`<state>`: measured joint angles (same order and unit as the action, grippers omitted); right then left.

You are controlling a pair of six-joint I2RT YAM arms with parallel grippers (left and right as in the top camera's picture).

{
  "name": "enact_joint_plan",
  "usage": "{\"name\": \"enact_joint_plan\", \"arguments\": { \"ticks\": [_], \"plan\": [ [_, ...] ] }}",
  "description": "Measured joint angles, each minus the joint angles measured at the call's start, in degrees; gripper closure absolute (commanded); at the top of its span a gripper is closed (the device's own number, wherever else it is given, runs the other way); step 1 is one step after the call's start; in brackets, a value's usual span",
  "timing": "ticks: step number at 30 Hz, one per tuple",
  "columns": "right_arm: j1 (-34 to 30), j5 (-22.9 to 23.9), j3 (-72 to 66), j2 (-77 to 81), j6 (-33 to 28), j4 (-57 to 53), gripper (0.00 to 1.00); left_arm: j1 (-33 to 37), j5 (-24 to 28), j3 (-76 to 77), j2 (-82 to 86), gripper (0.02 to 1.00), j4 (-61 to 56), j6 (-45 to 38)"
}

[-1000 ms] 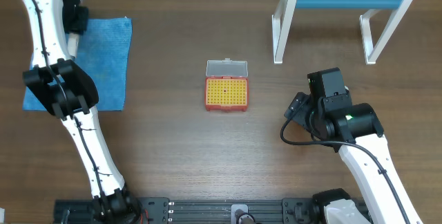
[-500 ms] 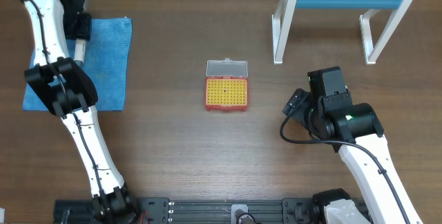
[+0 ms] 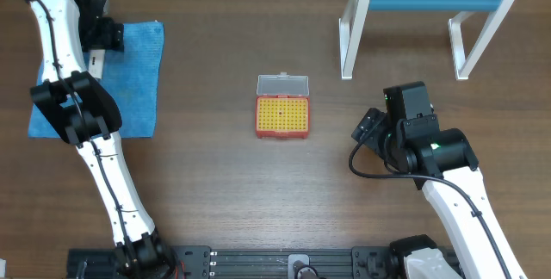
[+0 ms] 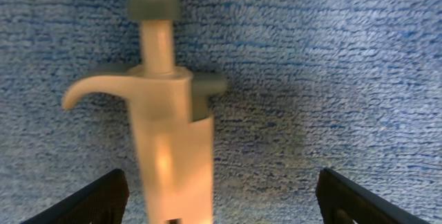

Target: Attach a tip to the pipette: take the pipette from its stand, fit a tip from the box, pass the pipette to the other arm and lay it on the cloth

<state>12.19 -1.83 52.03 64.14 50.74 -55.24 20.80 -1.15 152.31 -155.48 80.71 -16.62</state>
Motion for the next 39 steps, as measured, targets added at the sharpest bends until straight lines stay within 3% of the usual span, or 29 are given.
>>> {"name": "enact_joint_plan", "arguments": {
  "ticks": [9, 16, 21, 28, 33, 39],
  "plan": [
    [0.0, 1.6, 1.5, -1.8, -1.9, 0.0, 0.187, 0.0, -1.4, 9.2, 16.0, 0.137, 15.7, 6.1],
    [0.0, 3.8, 7.7, -16.3, -10.6, 7.3, 0.187, 0.0, 6.7, 8.9, 42.2, 0.137, 16.0, 9.0],
    [0.0, 4.8, 8.1, -30.0, -16.5, 7.3, 0.187, -0.1, 12.2, -14.3, 65.2, 0.137, 15.6, 9.5],
    [0.0, 5.0, 5.6, -44.2, -25.2, 4.5, 0.185, -0.2, 18.3, -61.6, 103.2, 0.137, 9.3, 14.0],
    [0.0, 5.6, 3.8, -50.5, -30.2, -1.9, 0.185, -0.2, 19.8, -77.8, 126.2, 0.137, -1.0, 26.6],
    [0.0, 15.3, 3.6, -52.1, -32.7, -11.0, 0.185, -0.2, 20.4, -82.0, 140.6, 0.137, -6.8, 33.5]
  ]
}}
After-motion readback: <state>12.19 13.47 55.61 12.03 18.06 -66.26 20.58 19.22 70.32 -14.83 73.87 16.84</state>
